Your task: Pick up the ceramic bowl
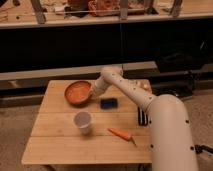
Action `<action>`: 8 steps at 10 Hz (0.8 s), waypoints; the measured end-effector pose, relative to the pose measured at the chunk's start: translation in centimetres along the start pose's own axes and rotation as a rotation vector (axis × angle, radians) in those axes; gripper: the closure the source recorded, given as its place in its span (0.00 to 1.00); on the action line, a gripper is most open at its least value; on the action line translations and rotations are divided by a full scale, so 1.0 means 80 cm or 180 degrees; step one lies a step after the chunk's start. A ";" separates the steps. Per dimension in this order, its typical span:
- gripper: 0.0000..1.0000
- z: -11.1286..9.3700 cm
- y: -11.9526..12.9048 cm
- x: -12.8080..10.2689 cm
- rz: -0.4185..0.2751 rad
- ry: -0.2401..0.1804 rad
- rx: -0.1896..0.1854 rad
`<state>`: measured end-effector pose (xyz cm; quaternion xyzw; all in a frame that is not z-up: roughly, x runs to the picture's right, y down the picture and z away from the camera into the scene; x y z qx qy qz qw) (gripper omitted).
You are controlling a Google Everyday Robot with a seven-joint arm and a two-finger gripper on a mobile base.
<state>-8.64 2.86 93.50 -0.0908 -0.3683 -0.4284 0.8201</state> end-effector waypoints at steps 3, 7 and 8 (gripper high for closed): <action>0.99 -0.022 -0.007 -0.006 -0.0080 0.0039 0.0029; 0.99 -0.054 -0.022 -0.018 -0.0215 0.0021 0.0065; 0.99 -0.057 -0.023 -0.019 -0.0234 0.0019 0.0069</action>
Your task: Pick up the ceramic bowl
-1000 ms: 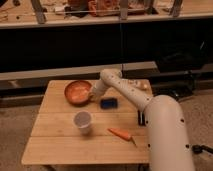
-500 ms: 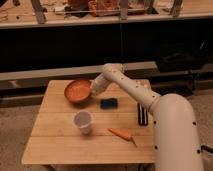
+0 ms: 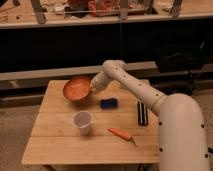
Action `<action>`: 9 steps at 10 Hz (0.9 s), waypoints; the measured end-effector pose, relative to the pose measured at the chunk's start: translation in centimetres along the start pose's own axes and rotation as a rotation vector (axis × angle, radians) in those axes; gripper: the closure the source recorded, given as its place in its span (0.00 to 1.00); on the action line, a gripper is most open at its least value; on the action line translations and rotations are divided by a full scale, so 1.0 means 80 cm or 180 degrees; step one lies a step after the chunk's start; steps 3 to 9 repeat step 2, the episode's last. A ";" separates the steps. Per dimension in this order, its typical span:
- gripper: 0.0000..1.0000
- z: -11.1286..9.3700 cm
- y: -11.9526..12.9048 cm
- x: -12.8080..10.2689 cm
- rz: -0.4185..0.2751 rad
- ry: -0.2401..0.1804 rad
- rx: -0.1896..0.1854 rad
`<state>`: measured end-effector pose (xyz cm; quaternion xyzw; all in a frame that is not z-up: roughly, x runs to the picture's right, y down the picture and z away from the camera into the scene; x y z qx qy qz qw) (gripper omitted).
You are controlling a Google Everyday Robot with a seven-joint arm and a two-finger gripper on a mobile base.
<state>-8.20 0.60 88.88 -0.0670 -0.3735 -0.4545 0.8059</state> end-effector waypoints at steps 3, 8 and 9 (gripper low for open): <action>0.99 -0.006 -0.001 0.000 -0.0032 -0.0005 0.0008; 0.99 -0.006 -0.001 0.000 -0.0032 -0.0005 0.0008; 0.99 -0.006 -0.001 0.000 -0.0032 -0.0005 0.0008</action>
